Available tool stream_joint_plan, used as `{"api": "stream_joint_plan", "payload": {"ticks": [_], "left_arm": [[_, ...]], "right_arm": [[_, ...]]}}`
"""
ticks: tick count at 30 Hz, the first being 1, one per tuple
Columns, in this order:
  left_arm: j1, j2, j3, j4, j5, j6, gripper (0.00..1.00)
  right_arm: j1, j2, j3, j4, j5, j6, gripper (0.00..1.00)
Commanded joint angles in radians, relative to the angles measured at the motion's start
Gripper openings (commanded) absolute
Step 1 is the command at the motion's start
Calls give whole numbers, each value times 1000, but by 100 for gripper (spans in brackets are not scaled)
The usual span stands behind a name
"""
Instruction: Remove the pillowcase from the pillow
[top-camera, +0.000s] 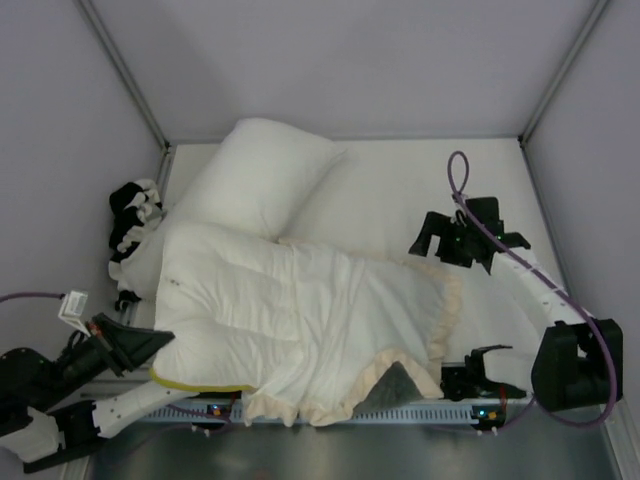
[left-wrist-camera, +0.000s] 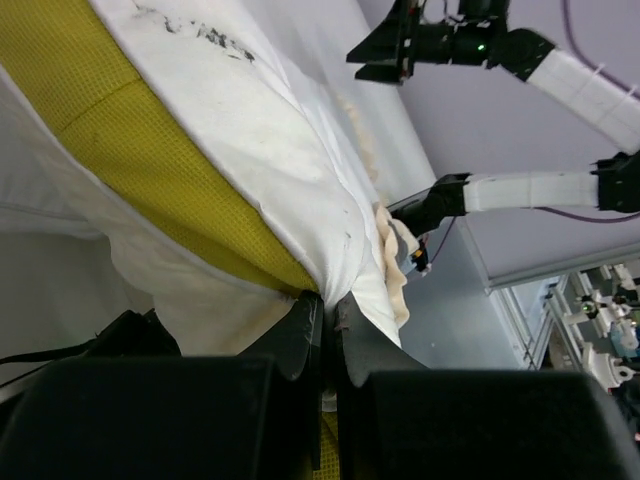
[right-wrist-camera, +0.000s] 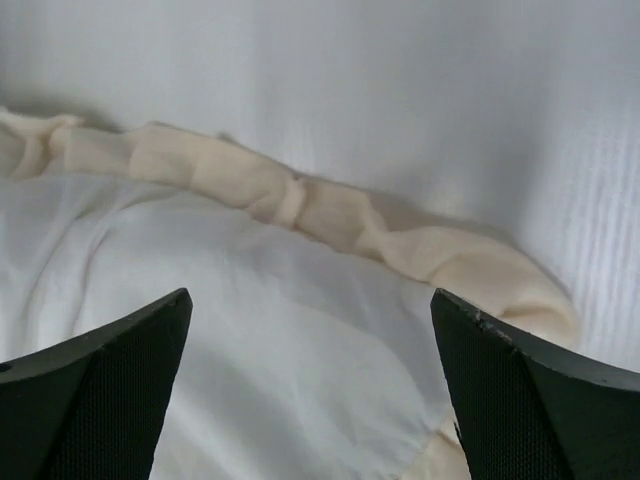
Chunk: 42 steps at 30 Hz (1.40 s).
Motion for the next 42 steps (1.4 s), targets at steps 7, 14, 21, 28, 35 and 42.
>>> {"api": "stream_joint_plan", "payload": {"ticks": [7,14,21,28,35,42], "left_arm": [[6,60,-274,270,36,1,0],[6,89,-316,358,33,22,0],[6,100,-296,359,27,24,0],[6,87,-298,359,51,14,0],[6,83,-292,358,71,2,0],[7,64,-217,356,68,13,0]], "right_arm": [[453,-219,50,71,60,87,99],[953,-294,-18,80,216,242,99],[1493,-87,57,-56,633,464,99],[1591,-19,62,-21,771,635,92],[1589,45,151,19,850,617,79],[1589,171,238,19,814,590,41]]}}
